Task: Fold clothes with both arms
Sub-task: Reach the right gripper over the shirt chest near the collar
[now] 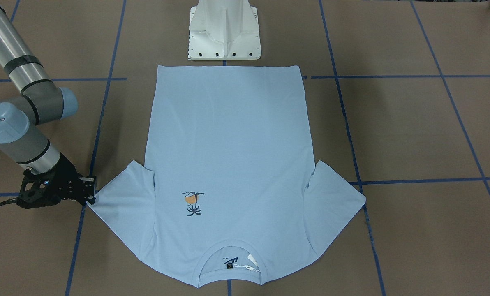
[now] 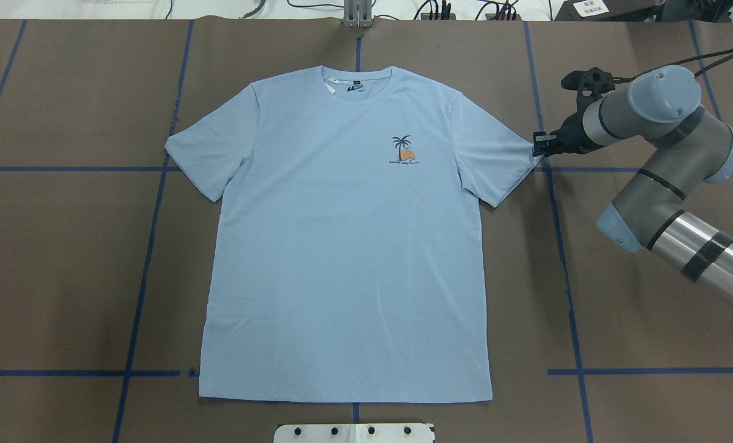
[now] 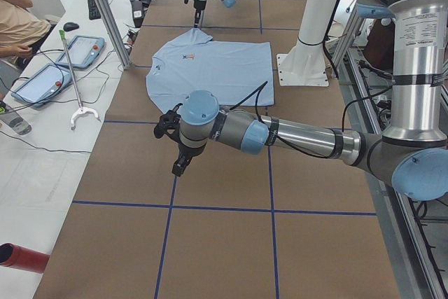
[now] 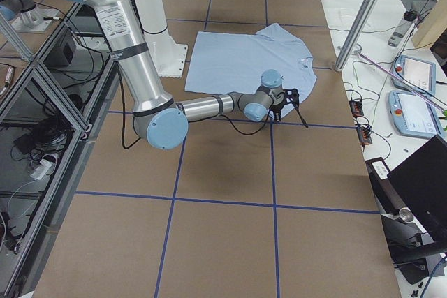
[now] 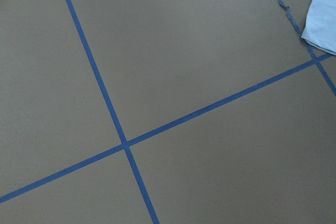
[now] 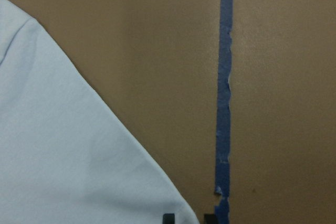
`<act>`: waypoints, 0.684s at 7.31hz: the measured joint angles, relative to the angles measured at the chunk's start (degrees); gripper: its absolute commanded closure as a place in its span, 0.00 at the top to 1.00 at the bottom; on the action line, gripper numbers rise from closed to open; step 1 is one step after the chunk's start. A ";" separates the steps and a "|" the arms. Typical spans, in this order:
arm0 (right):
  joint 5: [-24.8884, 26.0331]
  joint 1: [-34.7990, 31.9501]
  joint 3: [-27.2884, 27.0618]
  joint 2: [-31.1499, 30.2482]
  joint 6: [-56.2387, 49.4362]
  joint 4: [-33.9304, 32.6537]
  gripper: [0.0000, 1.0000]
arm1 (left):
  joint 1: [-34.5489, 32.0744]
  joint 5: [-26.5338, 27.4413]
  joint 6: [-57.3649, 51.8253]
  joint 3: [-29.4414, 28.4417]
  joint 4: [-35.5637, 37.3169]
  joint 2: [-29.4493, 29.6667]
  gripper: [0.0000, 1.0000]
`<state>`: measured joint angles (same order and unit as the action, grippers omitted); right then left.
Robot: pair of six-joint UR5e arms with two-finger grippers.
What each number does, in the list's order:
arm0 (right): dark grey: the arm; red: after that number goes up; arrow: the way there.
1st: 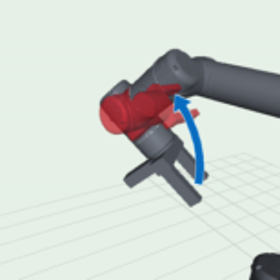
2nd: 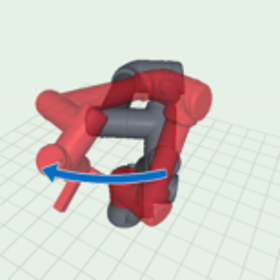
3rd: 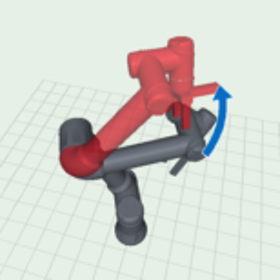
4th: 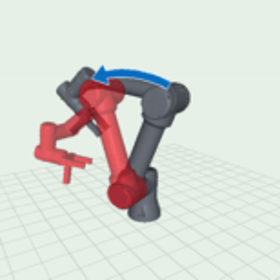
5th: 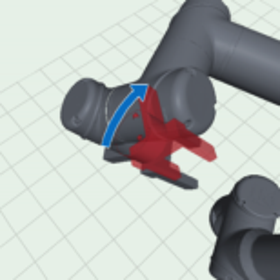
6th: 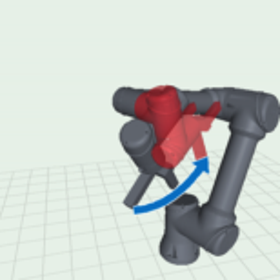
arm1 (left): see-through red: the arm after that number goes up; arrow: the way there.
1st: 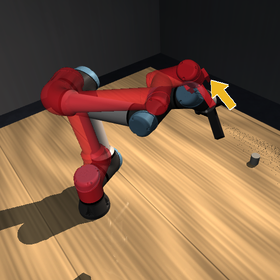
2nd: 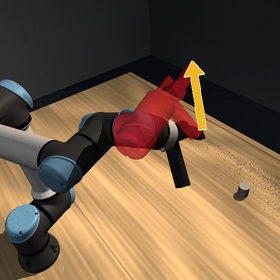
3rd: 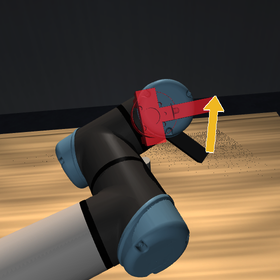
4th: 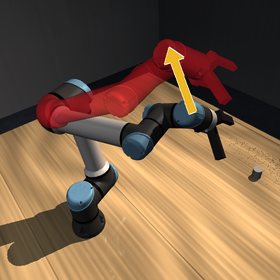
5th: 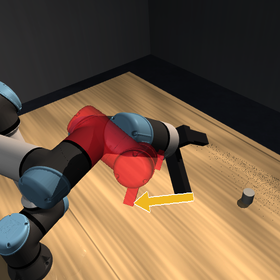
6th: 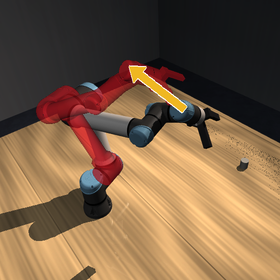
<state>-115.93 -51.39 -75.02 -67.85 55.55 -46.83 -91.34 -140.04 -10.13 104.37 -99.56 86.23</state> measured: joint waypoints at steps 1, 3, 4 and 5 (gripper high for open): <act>-0.07 0.00 -0.49 0.06 0.00 -0.49 0.00 | -0.03 0.02 0.01 0.19 0.04 0.00 1.00; -0.02 0.46 -5.62 1.74 0.07 -10.34 0.00 | -0.06 0.03 0.02 0.41 0.07 0.01 1.00; 1.63 1.58 -10.01 4.73 0.29 -21.16 0.00 | -0.07 0.03 0.02 0.41 0.09 0.07 1.00; 4.67 3.69 -12.80 8.21 1.61 -29.76 0.00 | -0.07 0.03 0.02 0.43 0.13 0.15 1.00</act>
<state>-111.26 -47.70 -87.82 -59.64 57.16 -76.59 -91.40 -140.01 -10.11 104.79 -99.43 86.38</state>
